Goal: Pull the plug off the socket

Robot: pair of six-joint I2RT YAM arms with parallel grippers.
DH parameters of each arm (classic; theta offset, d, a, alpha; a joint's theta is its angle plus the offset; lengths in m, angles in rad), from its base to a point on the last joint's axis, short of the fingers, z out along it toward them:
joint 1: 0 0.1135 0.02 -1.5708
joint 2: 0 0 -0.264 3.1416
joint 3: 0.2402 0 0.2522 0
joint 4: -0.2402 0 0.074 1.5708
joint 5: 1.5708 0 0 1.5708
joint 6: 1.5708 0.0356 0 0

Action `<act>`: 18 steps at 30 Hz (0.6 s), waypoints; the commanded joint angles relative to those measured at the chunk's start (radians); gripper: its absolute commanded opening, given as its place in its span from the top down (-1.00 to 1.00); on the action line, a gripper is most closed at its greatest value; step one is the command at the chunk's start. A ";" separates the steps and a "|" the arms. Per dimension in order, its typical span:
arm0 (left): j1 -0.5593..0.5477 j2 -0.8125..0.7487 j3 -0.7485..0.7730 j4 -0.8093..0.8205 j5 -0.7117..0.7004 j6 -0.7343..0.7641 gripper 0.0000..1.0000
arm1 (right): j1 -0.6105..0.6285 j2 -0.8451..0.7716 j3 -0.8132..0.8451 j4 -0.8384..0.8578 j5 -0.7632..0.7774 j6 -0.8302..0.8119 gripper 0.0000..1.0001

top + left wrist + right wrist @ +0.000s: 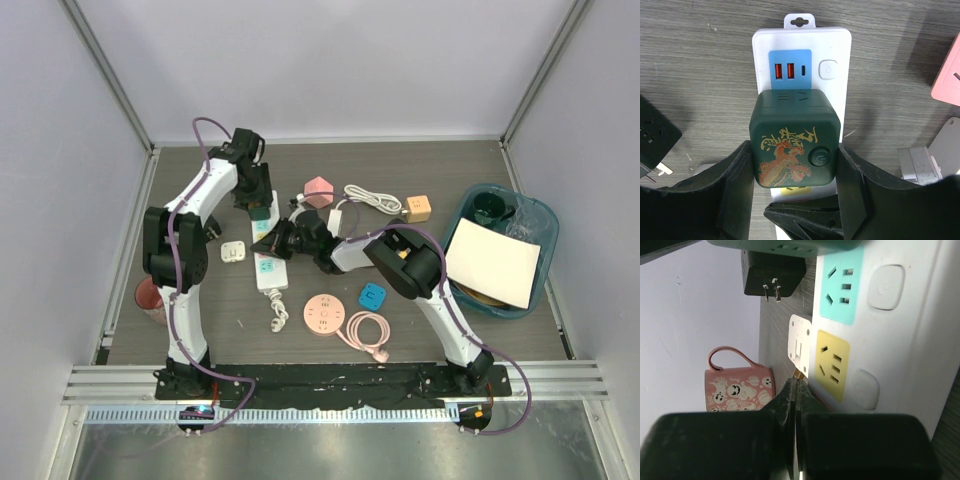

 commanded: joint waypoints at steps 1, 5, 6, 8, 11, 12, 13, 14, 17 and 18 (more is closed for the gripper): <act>-0.001 -0.137 0.080 0.019 0.017 0.049 1.00 | -0.017 0.098 -0.066 -0.219 0.041 -0.053 0.99; -0.001 -0.134 0.112 -0.001 0.014 0.045 1.00 | -0.017 0.100 -0.069 -0.216 0.038 -0.053 0.98; -0.004 -0.134 0.121 -0.012 0.010 0.042 1.00 | -0.018 0.100 -0.067 -0.216 0.040 -0.051 0.98; -0.005 -0.134 0.127 -0.015 0.002 0.042 1.00 | -0.018 0.104 -0.066 -0.217 0.040 -0.051 0.98; -0.006 -0.129 0.143 -0.030 -0.038 0.039 1.00 | -0.018 0.103 -0.064 -0.220 0.041 -0.051 0.99; -0.008 -0.122 0.164 -0.048 -0.046 0.041 1.00 | -0.018 0.101 -0.066 -0.219 0.044 -0.051 0.99; -0.008 -0.120 0.169 -0.052 -0.041 0.042 1.00 | -0.018 0.100 -0.066 -0.220 0.046 -0.051 0.99; -0.009 -0.120 0.167 -0.052 -0.037 0.042 1.00 | -0.020 0.098 -0.067 -0.220 0.048 -0.051 0.98; -0.015 -0.143 0.112 -0.020 -0.032 0.041 1.00 | -0.020 0.098 -0.067 -0.220 0.051 -0.051 0.98; -0.017 -0.149 0.065 0.008 -0.029 0.033 1.00 | -0.020 0.100 -0.066 -0.220 0.051 -0.051 0.98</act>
